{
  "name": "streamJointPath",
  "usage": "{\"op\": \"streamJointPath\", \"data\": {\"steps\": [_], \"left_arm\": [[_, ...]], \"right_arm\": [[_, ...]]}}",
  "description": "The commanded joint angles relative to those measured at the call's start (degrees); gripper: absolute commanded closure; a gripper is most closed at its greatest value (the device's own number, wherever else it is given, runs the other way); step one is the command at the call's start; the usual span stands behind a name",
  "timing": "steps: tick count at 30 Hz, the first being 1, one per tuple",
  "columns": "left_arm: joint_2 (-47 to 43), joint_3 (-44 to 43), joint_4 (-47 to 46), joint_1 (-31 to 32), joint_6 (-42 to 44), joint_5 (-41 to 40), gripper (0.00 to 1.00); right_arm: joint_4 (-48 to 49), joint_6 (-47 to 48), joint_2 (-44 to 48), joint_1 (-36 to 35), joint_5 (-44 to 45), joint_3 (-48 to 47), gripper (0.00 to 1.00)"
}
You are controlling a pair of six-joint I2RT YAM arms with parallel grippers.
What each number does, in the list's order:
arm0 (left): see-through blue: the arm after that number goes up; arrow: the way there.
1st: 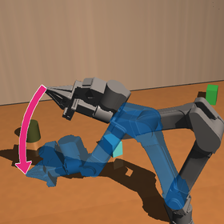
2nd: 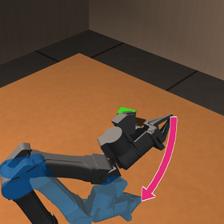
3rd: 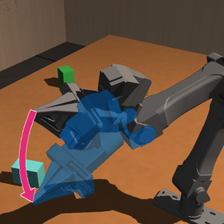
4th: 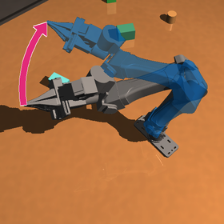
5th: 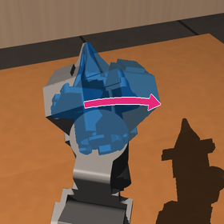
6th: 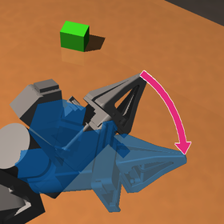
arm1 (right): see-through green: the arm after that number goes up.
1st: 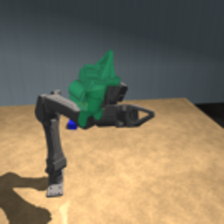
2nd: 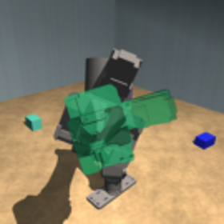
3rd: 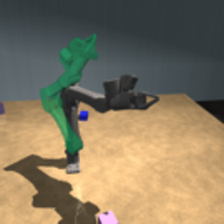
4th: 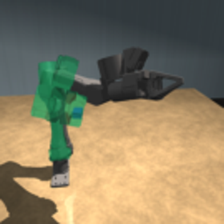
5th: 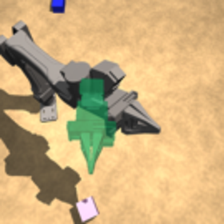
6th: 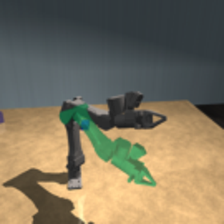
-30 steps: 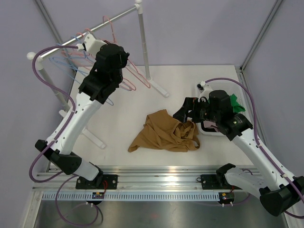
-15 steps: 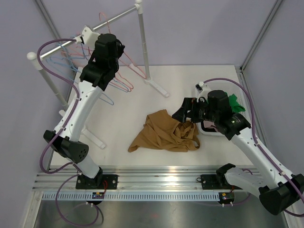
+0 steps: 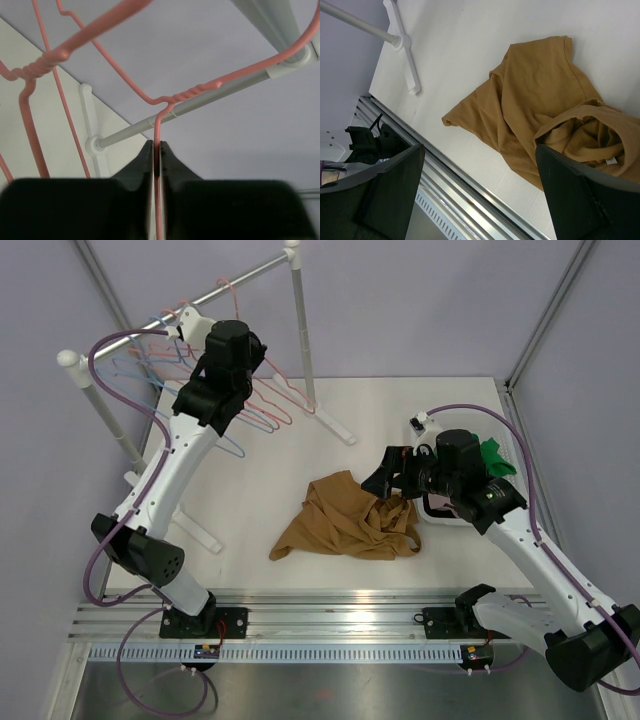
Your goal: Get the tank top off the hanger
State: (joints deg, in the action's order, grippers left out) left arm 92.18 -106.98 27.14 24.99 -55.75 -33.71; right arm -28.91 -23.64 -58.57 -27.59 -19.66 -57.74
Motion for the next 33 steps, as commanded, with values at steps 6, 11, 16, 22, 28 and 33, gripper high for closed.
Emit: {"op": "streamJointPath", "data": {"steps": [6,11,16,22,28,33], "left_arm": [[-4.99,0.36,-2.88,-0.03,-0.77,3.3,0.07],[-10.26,4.3,-5.59,0.14,-0.59,5.5,0.01],[-17.54,7.49,-10.52,0.41,2.74,13.92,0.01],[-23.44,5.39,-7.9,3.82,13.89,28.25,0.01],[-35.03,17.46,3.0,10.06,24.45,31.18,0.01],[-50.77,28.83,9.33,10.78,26.91,22.21,0.01]], "right_arm": [[2.36,1.23,-1.64,-0.62,-1.08,-0.71,0.0],[2.89,1.31,-3.57,-0.97,-1.08,-0.89,0.0],[2.2,2.19,-8.04,-3.68,2.68,-2.2,0.01],[-3.26,2.28,-18.5,-14.13,19.29,-5.37,0.01],[-3.44,0.79,-29.93,-18.37,31.78,-5.72,0.01],[-1.16,-0.09,-40.12,-18.72,32.67,-5.99,0.0]]}}
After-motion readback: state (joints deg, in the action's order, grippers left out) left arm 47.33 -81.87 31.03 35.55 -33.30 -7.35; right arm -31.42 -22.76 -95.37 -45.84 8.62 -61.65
